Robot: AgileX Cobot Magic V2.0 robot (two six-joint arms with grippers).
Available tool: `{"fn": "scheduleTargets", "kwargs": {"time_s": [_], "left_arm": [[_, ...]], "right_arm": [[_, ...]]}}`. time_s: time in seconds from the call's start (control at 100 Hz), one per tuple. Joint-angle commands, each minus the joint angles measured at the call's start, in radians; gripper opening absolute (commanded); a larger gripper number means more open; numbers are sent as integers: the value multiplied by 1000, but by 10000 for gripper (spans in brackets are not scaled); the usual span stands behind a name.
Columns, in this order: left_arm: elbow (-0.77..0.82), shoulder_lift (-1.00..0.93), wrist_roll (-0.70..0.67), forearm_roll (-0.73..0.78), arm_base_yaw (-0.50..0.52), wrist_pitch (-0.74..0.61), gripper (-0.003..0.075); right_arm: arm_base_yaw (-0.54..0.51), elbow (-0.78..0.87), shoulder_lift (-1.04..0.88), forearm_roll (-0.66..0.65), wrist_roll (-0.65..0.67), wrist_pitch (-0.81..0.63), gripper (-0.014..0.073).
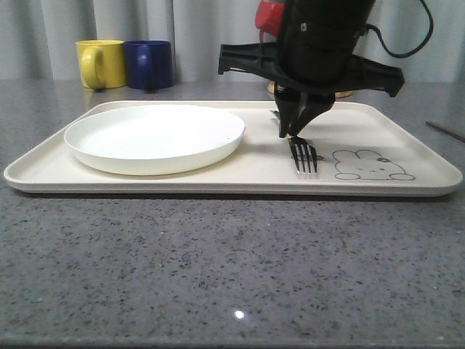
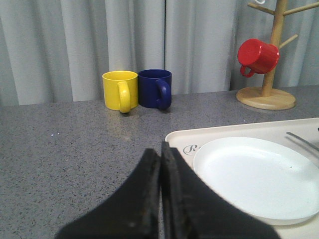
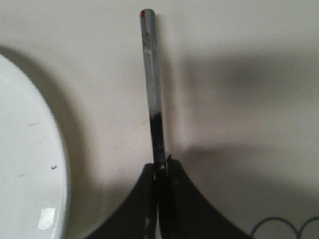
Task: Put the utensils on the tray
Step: 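Lower the fork beside the plate, open the right gripper, lift, then move the right gripper down over the silver chopsticks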
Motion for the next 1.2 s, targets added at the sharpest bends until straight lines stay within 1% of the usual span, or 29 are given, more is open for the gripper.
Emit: {"fn": "scheduleTargets", "kwargs": {"time_s": [0.0,0.12,0.21,0.26,0.33,0.38,0.4,0.41,0.42,0.45,0.51,0.74,0.8,0.98,1.19], "left_arm": [[-27,7,2,-5,-8,-83,-18],[-27,7,2,-5,-8,-83,-18],[-27,7,2,-5,-8,-83,-18],[-27,7,2,-5,-8,-83,-18],[-27,7,2,-5,-8,-83,-18],[-27,7,2,-5,-8,-83,-18],[-27,7,2,-5,-8,-83,-18],[-27,7,2,-5,-8,-83,-18],[-27,7,2,-5,-8,-83,-18],[-27,7,2,-5,-8,-83,-18],[-27,7,2,-5,-8,-83,-18],[-27,7,2,-5,-8,-83,-18],[-27,7,2,-5,-8,-83,-18],[-27,7,2,-5,-8,-83,-18],[-27,7,2,-5,-8,-83,-18]], "right_arm": [[-1,-38,-29,-35,6,-44,-55],[-1,-38,-20,-31,6,-42,-50],[-1,-38,-20,-31,6,-42,3],[-1,-38,-20,-31,6,-42,57],[-1,-38,-20,-31,6,-40,162],[-1,-38,-22,-31,6,-37,256],[-1,-38,-22,-31,6,-35,279],[-1,-38,-23,-31,6,-34,312],[-1,-38,-25,-31,6,-34,312],[-1,-38,-28,-31,6,-32,360],[-1,-38,-40,-33,-1,-31,409],[-1,-38,-130,-67,-10,-23,416],[-6,-38,-162,-74,-36,-7,416],[-76,-38,-264,-68,-220,68,416],[-243,-36,-345,27,-503,173,416]]}}
